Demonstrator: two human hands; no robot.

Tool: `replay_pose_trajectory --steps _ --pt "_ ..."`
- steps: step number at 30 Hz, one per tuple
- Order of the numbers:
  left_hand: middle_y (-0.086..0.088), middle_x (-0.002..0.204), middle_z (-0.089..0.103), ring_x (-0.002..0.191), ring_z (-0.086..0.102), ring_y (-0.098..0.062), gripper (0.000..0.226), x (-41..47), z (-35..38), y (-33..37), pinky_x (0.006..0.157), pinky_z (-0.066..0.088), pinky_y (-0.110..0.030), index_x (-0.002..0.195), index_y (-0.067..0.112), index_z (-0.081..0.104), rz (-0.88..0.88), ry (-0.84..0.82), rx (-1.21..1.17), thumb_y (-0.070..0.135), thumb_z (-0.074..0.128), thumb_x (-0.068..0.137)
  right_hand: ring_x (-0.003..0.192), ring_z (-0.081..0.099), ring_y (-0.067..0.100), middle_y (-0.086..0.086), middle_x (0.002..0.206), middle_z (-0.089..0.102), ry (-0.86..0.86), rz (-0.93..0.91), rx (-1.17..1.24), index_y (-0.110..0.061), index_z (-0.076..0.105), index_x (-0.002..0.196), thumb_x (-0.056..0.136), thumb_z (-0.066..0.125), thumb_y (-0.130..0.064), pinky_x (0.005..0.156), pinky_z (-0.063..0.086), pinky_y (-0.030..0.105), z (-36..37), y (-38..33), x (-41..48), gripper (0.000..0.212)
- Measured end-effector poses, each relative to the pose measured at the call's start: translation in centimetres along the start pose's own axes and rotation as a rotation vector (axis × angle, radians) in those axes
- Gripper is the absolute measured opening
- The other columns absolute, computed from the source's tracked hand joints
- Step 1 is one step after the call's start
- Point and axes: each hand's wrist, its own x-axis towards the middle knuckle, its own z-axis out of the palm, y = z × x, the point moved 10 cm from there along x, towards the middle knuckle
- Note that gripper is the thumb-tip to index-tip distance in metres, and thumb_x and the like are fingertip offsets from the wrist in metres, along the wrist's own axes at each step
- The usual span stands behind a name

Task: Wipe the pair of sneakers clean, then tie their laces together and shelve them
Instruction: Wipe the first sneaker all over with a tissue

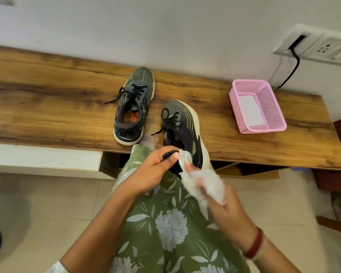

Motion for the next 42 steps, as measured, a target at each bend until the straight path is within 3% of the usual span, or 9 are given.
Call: replay_pose_trajectory --steps 2,7,11,14,23,25,29,33,42 --pt "0.002 0.098 0.062 0.089 0.058 0.001 0.015 -0.3 0.3 -1.5 0.081 0.045 -0.013 0.104 0.023 0.060 -0.048 -0.006 0.005 0.019 0.046 0.098 0.079 0.061 -0.011 -0.024 0.082 0.069 0.233 0.155 0.317 -0.029 0.065 0.092 0.093 0.049 -0.035 0.067 0.047 0.007 -3.9 1.9 0.9 0.017" --pt "0.007 0.107 0.064 0.104 0.058 -0.001 0.017 -0.6 -0.2 -2.2 0.089 0.045 -0.016 0.108 0.032 0.059 -0.064 -0.003 0.045 0.030 0.048 0.095 0.086 0.065 -0.003 -0.023 0.084 0.070 0.636 0.311 0.718 -0.034 0.063 0.091 0.086 0.051 -0.035 0.074 0.051 0.015 -8.6 6.9 2.6 0.013" --pt "0.029 0.106 0.058 0.127 0.045 -0.020 0.018 -0.5 0.1 -2.8 0.106 0.039 -0.041 0.105 0.051 0.056 -0.065 -0.027 0.239 0.046 0.046 0.091 0.080 0.065 -0.002 -0.019 0.079 0.071 0.502 0.357 0.655 -0.029 0.060 0.093 0.097 0.045 -0.030 0.074 0.048 0.020 -5.6 7.7 5.0 0.016" --pt "0.016 0.099 0.063 0.109 0.055 -0.015 0.023 -0.5 -0.1 -2.6 0.098 0.044 -0.044 0.103 0.042 0.060 -0.034 0.023 0.206 0.046 0.050 0.084 0.090 0.065 0.002 -0.014 0.089 0.072 0.345 0.305 0.538 -0.024 0.064 0.099 0.099 0.038 -0.028 0.078 0.050 0.018 -3.2 6.9 6.3 0.026" --pt "-0.017 0.087 0.067 0.079 0.061 -0.015 0.027 -0.4 -0.5 -3.3 0.073 0.046 -0.027 0.096 0.011 0.069 -0.026 0.076 0.008 0.034 0.065 0.085 0.110 0.057 0.015 0.007 0.119 0.063 0.065 -0.029 -0.214 -0.012 0.056 0.127 0.094 0.037 -0.032 0.095 0.045 0.032 0.4 4.9 3.3 0.043" --pt "-0.009 0.082 0.068 0.079 0.061 -0.010 0.021 -0.6 -0.7 -3.6 0.072 0.046 -0.021 0.093 0.014 0.070 -0.053 0.109 -0.041 0.033 0.065 0.088 0.116 0.053 0.014 0.005 0.123 0.061 0.048 -0.087 -0.319 -0.012 0.053 0.129 0.096 0.038 -0.029 0.100 0.040 0.030 0.9 4.3 1.1 0.041" --pt "0.001 0.089 0.072 0.086 0.065 -0.006 0.025 -0.6 -0.6 -3.7 0.076 0.048 -0.017 0.094 0.014 0.071 -0.073 0.125 -0.045 0.032 0.054 0.089 0.127 0.039 0.001 -0.004 0.133 0.048 0.042 -0.075 -0.309 -0.011 0.050 0.132 0.095 0.039 -0.030 0.108 0.032 0.025 1.3 4.5 0.1 0.042" --pt "-0.014 0.096 0.071 0.087 0.063 -0.007 0.034 -0.6 -0.4 -3.3 0.079 0.048 -0.020 0.097 0.004 0.070 -0.062 0.115 -0.039 0.031 0.050 0.091 0.133 0.034 0.005 0.001 0.142 0.045 0.046 -0.015 -0.371 -0.010 0.043 0.139 0.096 0.033 -0.032 0.113 0.027 0.031 2.1 5.1 2.5 0.049" --pt "0.000 0.098 0.074 0.096 0.068 -0.014 0.032 -0.8 -0.7 -4.5 0.083 0.051 -0.026 0.101 0.015 0.070 -0.137 0.125 -0.067 0.036 0.051 0.088 0.139 0.025 0.007 0.001 0.148 0.034 0.064 -0.038 -0.321 -0.011 0.036 0.143 0.100 0.026 -0.038 0.113 0.019 0.023 3.7 3.6 -1.2 0.052"
